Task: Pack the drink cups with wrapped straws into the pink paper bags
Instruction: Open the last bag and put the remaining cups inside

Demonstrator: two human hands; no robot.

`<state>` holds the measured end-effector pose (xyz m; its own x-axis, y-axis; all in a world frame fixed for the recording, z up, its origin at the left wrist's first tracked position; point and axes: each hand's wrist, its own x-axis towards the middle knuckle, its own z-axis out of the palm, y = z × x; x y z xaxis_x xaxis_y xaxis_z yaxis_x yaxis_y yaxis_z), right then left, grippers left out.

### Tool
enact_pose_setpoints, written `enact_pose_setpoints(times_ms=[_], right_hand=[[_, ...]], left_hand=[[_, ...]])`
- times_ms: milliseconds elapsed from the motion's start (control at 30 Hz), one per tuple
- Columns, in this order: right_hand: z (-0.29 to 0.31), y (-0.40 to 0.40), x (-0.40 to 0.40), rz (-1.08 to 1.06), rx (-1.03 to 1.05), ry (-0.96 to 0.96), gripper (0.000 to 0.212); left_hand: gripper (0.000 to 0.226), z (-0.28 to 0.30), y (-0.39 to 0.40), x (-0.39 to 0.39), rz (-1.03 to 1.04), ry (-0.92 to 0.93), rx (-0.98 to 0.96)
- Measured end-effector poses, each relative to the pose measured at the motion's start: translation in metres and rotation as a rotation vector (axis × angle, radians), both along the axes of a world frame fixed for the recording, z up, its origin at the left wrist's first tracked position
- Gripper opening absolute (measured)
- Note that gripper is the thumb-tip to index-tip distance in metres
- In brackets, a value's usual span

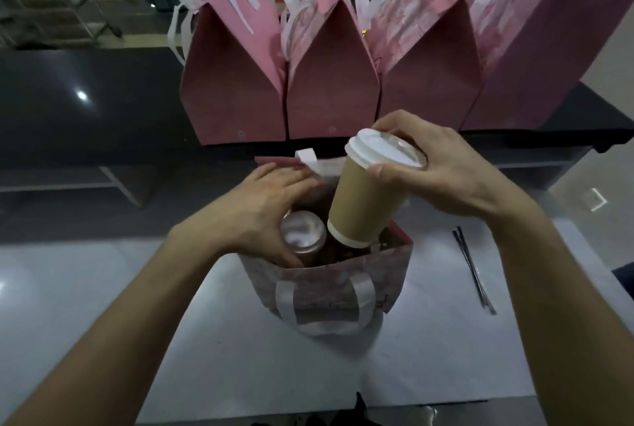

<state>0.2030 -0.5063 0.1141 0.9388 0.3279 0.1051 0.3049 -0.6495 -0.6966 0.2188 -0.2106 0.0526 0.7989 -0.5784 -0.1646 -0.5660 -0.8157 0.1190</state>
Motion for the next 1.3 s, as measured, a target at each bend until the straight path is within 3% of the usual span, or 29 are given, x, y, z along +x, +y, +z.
enact_pose_setpoints(times_ms=[133, 267, 400, 500, 667, 800, 1033, 1300], right_hand=[[-0.005, 0.009, 0.003, 0.08, -0.104, 0.092, 0.08], [-0.014, 0.028, 0.014, 0.162, -0.222, 0.175, 0.089], [-0.033, 0.04, 0.029, 0.165, -0.508, 0.218, 0.105], [-0.041, 0.04, 0.037, 0.181, -0.767, 0.184, 0.083], [-0.049, 0.048, 0.04, 0.212, -0.924, 0.057, 0.097], [-0.061, 0.062, 0.038, 0.242, -1.045, 0.042, 0.086], [-0.078, 0.073, 0.029, 0.266, -1.093, 0.088, 0.065], [-0.082, 0.071, 0.034, 0.251, -1.143, 0.111, 0.06]], left_hand=[[0.163, -0.013, 0.006, 0.012, 0.007, 0.027, -0.046], [0.169, -0.023, 0.005, 0.013, -0.029, 0.037, -0.128], [0.175, -0.032, 0.004, 0.015, -0.035, 0.043, -0.102], [0.169, -0.036, 0.005, 0.014, -0.046, 0.022, -0.098], [0.171, -0.035, 0.007, 0.014, -0.058, 0.028, -0.182], [0.174, -0.035, 0.006, 0.015, -0.052, 0.025, -0.156], [0.173, -0.039, 0.005, 0.017, -0.06, 0.013, -0.128], [0.171, -0.039, 0.003, 0.016, -0.065, 0.014, -0.135]])
